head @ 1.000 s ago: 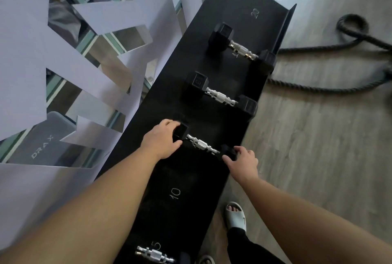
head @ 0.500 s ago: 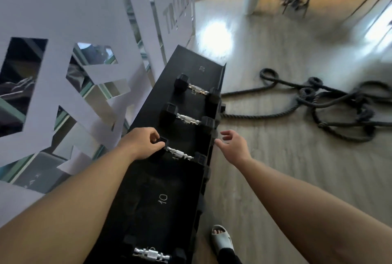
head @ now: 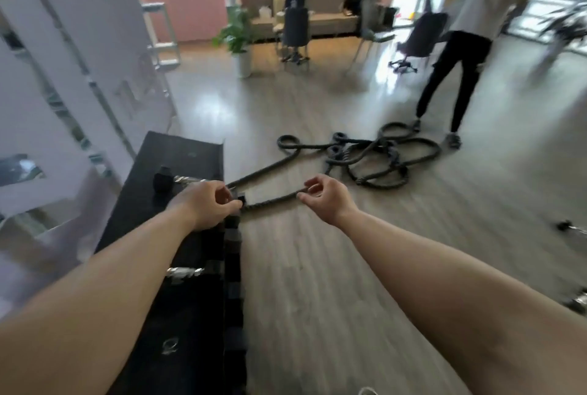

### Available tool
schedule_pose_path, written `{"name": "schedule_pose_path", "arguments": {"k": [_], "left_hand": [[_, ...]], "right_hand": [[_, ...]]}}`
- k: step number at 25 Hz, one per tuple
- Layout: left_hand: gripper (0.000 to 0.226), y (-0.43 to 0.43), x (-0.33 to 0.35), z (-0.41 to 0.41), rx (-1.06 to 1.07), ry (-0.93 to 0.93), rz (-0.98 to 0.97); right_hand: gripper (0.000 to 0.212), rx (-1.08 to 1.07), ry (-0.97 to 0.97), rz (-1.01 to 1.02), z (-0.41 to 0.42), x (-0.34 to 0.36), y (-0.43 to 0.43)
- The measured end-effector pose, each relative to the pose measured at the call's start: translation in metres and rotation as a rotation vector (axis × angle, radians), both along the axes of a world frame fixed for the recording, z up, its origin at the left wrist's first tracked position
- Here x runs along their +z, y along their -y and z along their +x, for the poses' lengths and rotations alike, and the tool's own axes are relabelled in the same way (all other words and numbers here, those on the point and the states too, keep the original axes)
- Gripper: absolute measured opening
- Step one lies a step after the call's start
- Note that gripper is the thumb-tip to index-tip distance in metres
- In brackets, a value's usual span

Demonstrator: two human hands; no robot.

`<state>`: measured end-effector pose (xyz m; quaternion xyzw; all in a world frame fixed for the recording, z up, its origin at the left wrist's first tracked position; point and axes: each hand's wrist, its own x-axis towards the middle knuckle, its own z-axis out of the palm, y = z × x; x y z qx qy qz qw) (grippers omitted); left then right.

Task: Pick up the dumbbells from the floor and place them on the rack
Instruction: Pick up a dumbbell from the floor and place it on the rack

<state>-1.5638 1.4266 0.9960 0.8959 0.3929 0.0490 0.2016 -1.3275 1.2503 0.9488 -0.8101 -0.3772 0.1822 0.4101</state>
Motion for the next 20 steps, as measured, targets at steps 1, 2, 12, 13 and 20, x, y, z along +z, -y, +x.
{"name": "schedule_pose_path", "arguments": {"k": [1, 2, 12, 13, 20], "left_hand": [[0.036, 0.009, 0.004, 0.022, -0.046, 0.002, 0.013], [0.038, 0.018, 0.008, 0.042, -0.090, 0.006, 0.019], [0.028, 0.169, 0.002, 0.295, -0.455, 0.046, -0.005], [0.027, 0.194, 0.001, 0.325, -0.489, 0.051, -0.010], [0.051, 0.373, -0.007, 0.517, -0.638, 0.056, -0.064]], "right_hand": [[0.037, -0.034, 0.019, -0.004, 0.015, 0.005, 0.019], [0.038, -0.077, 0.031, -0.008, 0.031, 0.007, 0.039], [0.040, -0.485, -0.016, -0.070, 0.193, 0.001, 0.268], [0.041, -0.511, -0.017, -0.088, 0.213, 0.000, 0.298], [0.038, -0.755, -0.062, -0.101, 0.358, 0.003, 0.510]]}}
